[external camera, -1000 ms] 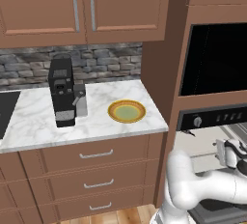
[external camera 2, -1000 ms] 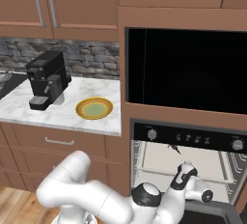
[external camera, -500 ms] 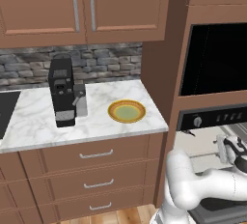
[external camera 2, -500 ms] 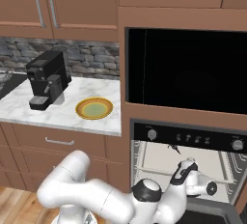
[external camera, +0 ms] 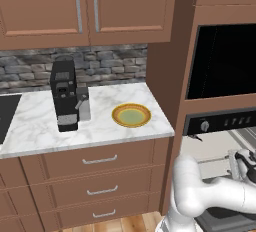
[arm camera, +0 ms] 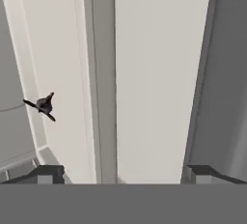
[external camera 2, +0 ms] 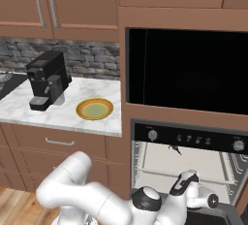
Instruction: Take the fish from the oven and place it on the plate on the counter.
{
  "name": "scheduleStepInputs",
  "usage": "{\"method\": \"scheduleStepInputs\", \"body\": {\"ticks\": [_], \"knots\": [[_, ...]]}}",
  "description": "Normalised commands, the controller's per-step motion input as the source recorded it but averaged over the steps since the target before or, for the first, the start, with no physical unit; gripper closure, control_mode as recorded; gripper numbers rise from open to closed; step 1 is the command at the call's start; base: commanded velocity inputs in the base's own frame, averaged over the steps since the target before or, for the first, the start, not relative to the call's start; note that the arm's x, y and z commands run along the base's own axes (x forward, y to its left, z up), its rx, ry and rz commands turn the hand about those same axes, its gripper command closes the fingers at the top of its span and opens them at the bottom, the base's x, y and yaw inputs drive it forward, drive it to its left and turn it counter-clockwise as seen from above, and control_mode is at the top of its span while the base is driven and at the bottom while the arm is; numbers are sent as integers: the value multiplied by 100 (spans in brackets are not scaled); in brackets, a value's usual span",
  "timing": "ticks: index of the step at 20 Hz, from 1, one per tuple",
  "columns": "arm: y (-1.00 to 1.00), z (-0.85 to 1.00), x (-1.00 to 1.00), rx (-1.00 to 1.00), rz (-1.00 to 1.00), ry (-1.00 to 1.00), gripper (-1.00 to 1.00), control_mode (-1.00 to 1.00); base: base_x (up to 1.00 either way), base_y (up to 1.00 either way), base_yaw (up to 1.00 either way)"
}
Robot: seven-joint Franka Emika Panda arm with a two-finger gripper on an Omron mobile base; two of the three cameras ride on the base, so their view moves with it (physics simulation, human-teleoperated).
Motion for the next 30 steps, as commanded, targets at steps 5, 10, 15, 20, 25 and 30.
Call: {"method": "scheduleStepInputs", "body": {"ticks": [5, 10, 15, 20, 25, 30], "knots": [[-10, -80, -15, 11, 0, -8, -100, -100, 0, 0, 0], [0, -73, 13, 5, 0, -14, -100, -100, 0, 0, 0], [0, -72, 4, 7, 0, -17, -100, -100, 0, 0, 0], [0, -92, 0, 14, 0, -18, -100, -100, 0, 0, 0], [0, -100, 0, 22, 0, -12, -100, -100, 0, 0, 0], [0, -100, 0, 27, 0, -8, -100, -100, 0, 0, 0]]}}
